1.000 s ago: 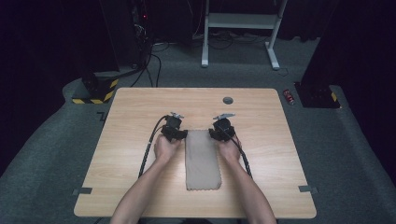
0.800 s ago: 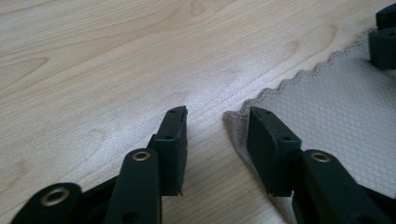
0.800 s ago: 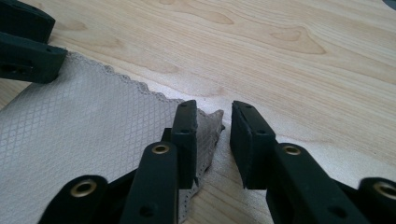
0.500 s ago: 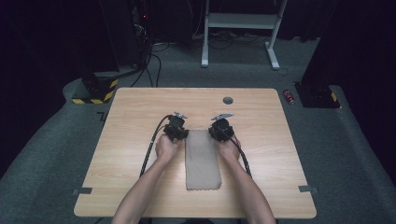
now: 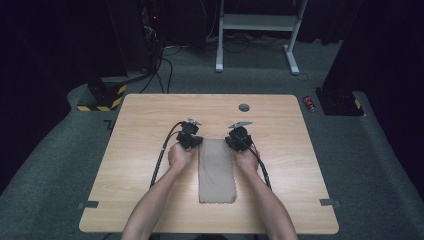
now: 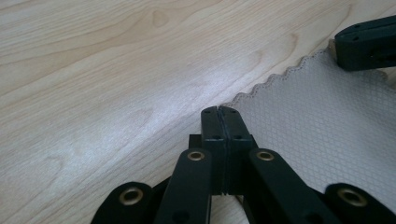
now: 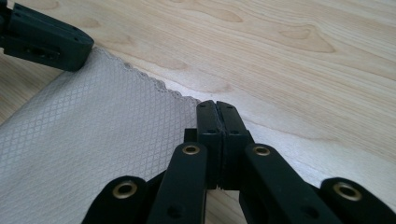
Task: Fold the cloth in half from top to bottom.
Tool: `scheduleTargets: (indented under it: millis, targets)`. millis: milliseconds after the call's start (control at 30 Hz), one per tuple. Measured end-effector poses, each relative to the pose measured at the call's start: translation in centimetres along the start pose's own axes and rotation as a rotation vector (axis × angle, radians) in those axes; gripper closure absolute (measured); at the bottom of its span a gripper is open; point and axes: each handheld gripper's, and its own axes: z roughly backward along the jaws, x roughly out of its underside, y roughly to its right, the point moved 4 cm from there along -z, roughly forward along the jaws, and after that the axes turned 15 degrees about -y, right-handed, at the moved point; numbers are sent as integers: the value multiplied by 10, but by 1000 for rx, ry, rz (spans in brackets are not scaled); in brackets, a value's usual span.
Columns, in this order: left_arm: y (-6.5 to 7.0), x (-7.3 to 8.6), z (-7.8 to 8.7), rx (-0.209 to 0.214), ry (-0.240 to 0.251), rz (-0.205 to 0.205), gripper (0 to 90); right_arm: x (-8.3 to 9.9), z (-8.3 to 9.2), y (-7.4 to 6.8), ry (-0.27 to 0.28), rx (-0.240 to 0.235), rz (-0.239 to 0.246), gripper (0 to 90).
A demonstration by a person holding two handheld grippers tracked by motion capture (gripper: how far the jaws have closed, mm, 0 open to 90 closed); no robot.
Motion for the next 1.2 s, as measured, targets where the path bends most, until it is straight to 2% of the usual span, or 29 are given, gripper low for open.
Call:
scheduleTargets:
  millis: [167, 333, 433, 500, 533, 667, 733, 867, 933, 1067, 1200]
  targets:
    - [5, -4, 4, 27, 26, 8, 900, 0, 10, 3, 16, -3, -13, 895]
    - [3, -9, 9, 20, 40, 0, 900, 0, 15, 6, 26, -4, -17, 896]
    - [5, -15, 11, 37, 46, 5, 900, 0, 18, 9, 36, -10, -25, 896]
    - [8, -18, 13, 40, 52, -2, 900, 0, 20, 12, 27, -13, -40, 897]
    - [8, -19, 15, 30, 54, -15, 900, -1, 21, 13, 11, -3, -27, 897]
    - [7, -26, 20, 32, 64, -24, 900, -7, 32, 15, 35, 11, -28, 897]
    - [8, -31, 22, 49, 76, -16, 900, -7, 33, 18, 39, 8, -37, 898]
    - [11, -35, 25, 43, 84, -35, 900, -6, 33, 24, 29, -2, -63, 898]
    - [10, -38, 26, 28, 82, -47, 900, -9, 36, 25, 33, 5, -56, 898]
    - [6, -40, 31, 52, 106, -21, 900, -16, 43, 24, 54, 9, -51, 898]
    - [9, -37, 34, 58, 118, -36, 900, -13, 44, 23, 46, 14, -39, 898]
